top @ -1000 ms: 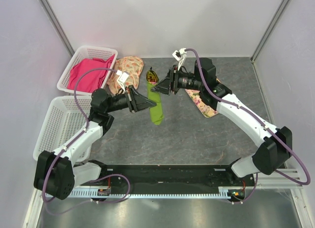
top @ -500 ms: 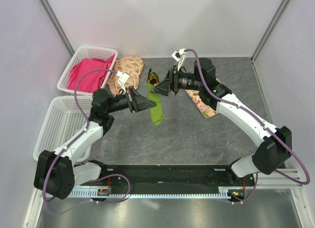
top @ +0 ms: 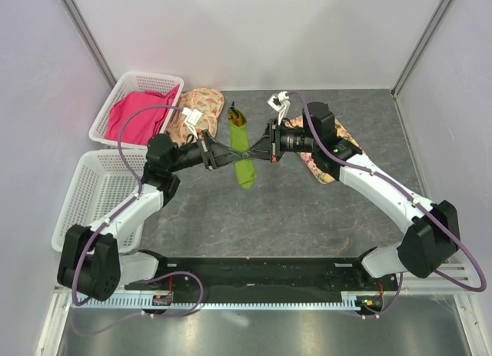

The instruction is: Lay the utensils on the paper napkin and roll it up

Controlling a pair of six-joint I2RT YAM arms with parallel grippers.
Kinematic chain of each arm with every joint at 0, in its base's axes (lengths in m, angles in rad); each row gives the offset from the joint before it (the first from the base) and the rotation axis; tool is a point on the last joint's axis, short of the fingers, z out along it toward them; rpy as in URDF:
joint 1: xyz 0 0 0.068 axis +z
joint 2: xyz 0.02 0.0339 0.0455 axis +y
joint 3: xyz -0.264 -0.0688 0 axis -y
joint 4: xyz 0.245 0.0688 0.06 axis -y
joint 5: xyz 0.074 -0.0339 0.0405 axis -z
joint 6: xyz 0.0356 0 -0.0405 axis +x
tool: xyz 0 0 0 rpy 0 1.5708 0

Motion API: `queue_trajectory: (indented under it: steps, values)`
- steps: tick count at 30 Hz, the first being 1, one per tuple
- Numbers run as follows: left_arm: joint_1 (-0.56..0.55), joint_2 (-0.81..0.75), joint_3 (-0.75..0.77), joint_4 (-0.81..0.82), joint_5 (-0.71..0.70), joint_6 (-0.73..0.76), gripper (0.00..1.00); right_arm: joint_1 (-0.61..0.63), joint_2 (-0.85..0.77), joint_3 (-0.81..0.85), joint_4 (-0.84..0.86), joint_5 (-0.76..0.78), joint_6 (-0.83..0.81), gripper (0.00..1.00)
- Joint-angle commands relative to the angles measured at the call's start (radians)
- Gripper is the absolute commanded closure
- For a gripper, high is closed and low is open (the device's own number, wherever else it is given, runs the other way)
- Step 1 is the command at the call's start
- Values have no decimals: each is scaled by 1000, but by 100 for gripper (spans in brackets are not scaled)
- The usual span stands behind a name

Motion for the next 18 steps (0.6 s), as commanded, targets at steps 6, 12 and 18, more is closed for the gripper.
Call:
queue_trajectory:
  steps: [6,12,18]
  values:
    - [43,4,55,154,-21,-95,98,-3,-24,-23,0,-11,-32,40]
    - [52,21,58,200,-24,-132,98,-3,-36,-70,6,-24,-20,45]
    - [54,22,52,204,-28,-139,98,-3,-24,-72,84,-71,22,100]
